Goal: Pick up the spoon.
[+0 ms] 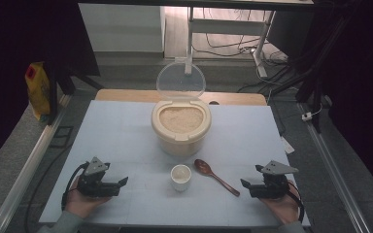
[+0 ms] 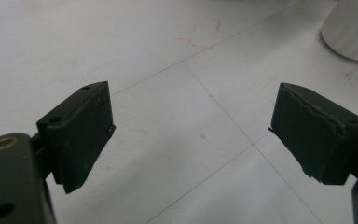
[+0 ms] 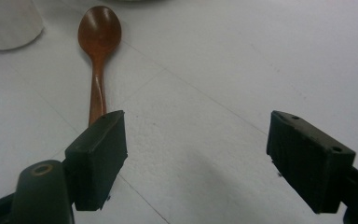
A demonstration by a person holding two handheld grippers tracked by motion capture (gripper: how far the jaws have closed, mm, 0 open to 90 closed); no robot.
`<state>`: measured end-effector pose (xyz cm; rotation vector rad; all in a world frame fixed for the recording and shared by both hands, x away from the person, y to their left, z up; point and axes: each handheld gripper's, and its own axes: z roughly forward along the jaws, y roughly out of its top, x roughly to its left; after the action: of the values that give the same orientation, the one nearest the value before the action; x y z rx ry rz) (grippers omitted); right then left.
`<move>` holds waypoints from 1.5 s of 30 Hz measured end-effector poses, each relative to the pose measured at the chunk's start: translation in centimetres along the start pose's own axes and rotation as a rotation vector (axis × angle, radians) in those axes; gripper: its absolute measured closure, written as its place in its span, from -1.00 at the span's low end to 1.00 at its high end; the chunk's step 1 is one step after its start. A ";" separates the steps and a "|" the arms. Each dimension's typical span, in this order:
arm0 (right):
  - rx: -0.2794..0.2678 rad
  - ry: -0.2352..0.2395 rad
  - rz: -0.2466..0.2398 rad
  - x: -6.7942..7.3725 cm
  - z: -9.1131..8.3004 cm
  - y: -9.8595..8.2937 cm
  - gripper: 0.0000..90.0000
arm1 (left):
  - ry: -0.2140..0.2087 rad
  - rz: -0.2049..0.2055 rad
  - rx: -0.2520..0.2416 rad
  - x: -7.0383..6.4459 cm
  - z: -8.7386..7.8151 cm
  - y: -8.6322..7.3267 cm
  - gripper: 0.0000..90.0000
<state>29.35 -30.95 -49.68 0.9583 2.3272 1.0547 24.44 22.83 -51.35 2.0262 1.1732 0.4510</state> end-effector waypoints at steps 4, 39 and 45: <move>0.003 0.002 -0.001 0.1 0.0 0.0 -0.53 | -0.003 0.005 0.001 -0.1 0.0 0.0 -0.71; 0.081 0.075 -0.025 1.4 -0.5 4.1 -0.42 | -0.009 0.015 0.019 -0.3 0.1 -0.2 -0.73; 0.124 0.103 -0.032 1.8 -0.7 5.7 -0.38 | -0.011 0.011 0.023 -0.2 0.2 -0.2 -0.73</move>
<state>30.08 -27.21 -44.94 0.9283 2.5092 0.9777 24.33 22.61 -51.56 2.0533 1.1660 0.4337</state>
